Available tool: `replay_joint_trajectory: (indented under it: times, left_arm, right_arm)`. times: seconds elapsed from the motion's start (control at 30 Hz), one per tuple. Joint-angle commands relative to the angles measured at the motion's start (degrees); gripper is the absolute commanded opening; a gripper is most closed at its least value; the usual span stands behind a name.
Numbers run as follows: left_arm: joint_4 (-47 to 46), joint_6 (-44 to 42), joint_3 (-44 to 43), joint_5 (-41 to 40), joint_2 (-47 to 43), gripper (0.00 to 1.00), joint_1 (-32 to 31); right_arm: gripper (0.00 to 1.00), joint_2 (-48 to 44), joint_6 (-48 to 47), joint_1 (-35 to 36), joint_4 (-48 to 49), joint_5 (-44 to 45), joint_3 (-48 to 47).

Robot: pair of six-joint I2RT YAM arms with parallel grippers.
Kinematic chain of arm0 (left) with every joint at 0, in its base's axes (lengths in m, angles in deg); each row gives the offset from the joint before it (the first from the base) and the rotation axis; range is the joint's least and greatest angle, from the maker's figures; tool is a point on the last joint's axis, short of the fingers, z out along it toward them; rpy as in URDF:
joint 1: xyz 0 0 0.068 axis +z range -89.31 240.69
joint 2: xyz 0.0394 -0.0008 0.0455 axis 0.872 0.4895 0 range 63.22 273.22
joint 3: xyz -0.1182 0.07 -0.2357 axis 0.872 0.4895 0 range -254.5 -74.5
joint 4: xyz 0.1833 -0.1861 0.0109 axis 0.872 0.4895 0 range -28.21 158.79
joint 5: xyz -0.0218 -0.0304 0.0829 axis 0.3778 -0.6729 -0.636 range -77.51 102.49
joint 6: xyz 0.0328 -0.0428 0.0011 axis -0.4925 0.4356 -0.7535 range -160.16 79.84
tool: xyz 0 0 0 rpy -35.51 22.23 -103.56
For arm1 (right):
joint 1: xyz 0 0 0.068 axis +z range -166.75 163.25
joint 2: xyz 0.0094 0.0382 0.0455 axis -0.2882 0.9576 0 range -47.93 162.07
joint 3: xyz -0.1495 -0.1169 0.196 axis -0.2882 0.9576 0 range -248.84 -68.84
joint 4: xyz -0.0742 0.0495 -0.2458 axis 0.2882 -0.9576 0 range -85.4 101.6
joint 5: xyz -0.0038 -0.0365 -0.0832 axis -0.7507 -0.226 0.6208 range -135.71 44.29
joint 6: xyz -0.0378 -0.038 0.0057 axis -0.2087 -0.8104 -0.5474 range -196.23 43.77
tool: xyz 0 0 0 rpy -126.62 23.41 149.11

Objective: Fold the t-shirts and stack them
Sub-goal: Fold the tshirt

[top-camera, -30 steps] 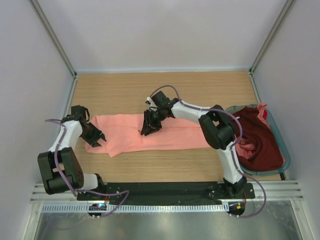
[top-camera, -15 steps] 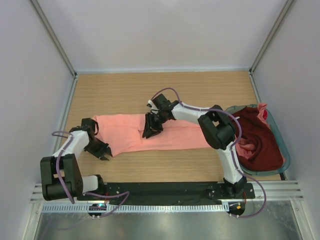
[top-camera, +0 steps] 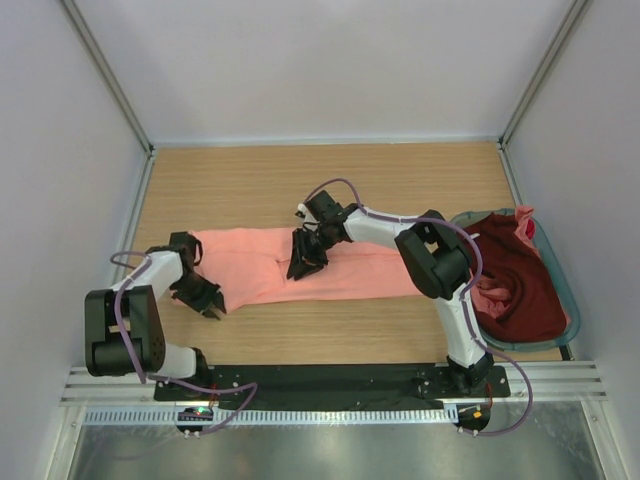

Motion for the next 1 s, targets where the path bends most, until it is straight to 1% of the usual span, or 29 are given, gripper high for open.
replay_joint_trajectory:
  times: [0.0,0.1,0.17,0.23,0.37,0.43,0.57,0.6,0.7,0.73,0.8,0.97]
  left_arm:
    - [-4.3,1.0,-0.7,-5.4,3.0,0.23,-1.1]
    - [-4.6,0.4,-1.2,-6.9,4.6,0.16,-1.3]
    - [-5.1,0.1,-1.3,-7.7,5.9,0.15,-1.3]
    - [-5.4,-0.5,-1.5,-8.2,6.6,0.11,-1.3]
    - [-5.7,-1.8,-2.3,-8.8,6.8,0.0,-1.9]
    - [-5.3,-2.2,-2.7,-9.0,6.0,0.0,-2.4]
    - [-1.5,-2.4,-5.0,-10.6,2.5,0.0,-4.3]
    - [0.2,-2.4,-5.5,-11.0,0.2,0.0,-4.7]
    - [2.0,-2.2,-7.3,-11.5,-2.6,0.0,-5.0]
    - [2.7,-2.5,-8.5,-11.4,-2.8,0.0,-6.6]
    - [2.8,-2.8,-9.8,-10.9,-2.6,0.0,-7.1]
    - [2.9,-4.3,-15.9,-10.3,1.8,0.0,-8.8]
  right_arm:
    - [0.34,-3.7,-0.2,0.2,1.5,-0.8,0.1]
    - [0.33,-3.6,-0.3,0.1,1.5,-1.0,0.1]
    - [0.33,-3.8,-0.6,0.1,1.5,-1.1,0.2]
    - [0.33,-3.8,-0.7,0.1,1.4,-1.1,0.3]
    - [0.33,-3.8,-0.6,0.1,1.6,-1.2,0.4]
    - [0.33,-3.7,-0.6,0.1,1.6,-1.2,0.5]
    - [0.33,-3.5,-0.6,0.0,1.8,-1.3,0.4]
    - [0.33,-3.5,-0.6,0.1,1.9,-1.3,0.3]
    - [0.33,-3.3,-0.5,0.1,2.2,-1.3,0.4]
    - [0.33,-3.2,-0.4,0.0,2.3,-1.4,0.4]
    - [0.33,-3.1,-0.3,0.1,2.6,-1.4,0.2]
    - [0.33,-3.0,-0.3,0.0,2.1,-1.2,-0.1]
